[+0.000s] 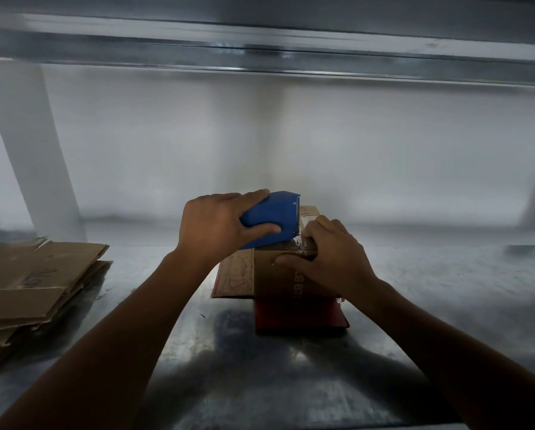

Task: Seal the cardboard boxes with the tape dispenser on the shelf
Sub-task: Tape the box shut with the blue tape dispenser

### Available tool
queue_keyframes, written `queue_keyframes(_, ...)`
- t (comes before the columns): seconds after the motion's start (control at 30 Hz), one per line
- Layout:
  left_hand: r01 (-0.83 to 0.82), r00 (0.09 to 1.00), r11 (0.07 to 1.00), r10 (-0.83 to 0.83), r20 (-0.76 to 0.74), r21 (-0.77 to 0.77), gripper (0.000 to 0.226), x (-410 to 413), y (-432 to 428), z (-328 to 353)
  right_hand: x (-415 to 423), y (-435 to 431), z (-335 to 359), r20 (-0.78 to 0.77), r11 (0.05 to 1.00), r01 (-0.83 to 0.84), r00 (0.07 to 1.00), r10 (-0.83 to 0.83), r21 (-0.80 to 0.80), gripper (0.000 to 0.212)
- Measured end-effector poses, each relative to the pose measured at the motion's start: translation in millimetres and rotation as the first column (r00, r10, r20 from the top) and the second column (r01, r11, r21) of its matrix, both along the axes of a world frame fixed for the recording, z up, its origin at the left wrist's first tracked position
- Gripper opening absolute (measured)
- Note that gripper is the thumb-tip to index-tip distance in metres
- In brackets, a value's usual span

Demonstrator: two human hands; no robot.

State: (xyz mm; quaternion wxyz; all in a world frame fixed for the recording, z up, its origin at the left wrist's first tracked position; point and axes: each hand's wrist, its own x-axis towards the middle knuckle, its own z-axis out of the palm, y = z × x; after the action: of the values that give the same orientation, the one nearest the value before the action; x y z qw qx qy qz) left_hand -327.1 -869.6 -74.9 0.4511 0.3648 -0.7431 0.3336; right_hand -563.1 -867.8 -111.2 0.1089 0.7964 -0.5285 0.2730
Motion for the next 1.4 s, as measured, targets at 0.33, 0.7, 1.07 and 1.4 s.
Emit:
queue_keyframes(0.33, 0.077, 0.997, 0.993, -0.077, -0.001, 0.087, 0.067, -1.4, 6.4, 8.2, -38.8, 0.7, 8.6, 0.548, 0.904, -0.382, 0.806, 0.224, 0.192, 0.031)
queue_keyframes(0.7, 0.24, 0.966, 0.904, -0.258, 0.002, 0.353, 0.075, 1.0, 0.6, 18.5, -34.3, 5.8, 17.4, 0.782, 0.883, -0.446, 0.598, 0.176, 0.143, 0.026)
queue_keyframes(1.07, 0.276, 0.959, 0.885, -0.281, -0.043, 0.374, 0.06, 1.2, -3.4, 13.9, -25.6, 1.6, 21.1, 0.829, 0.775, -0.612, 0.508, 0.234, 0.156, 0.033)
queue_keyframes(1.4, 0.286, 0.958, 0.87, -0.269, -0.098, 0.402, 0.06, 2.2, 5.1, 9.1, -23.5, 6.9, 16.4, 0.846, 0.79, -0.608, 0.462, 0.266, 0.084, 0.022)
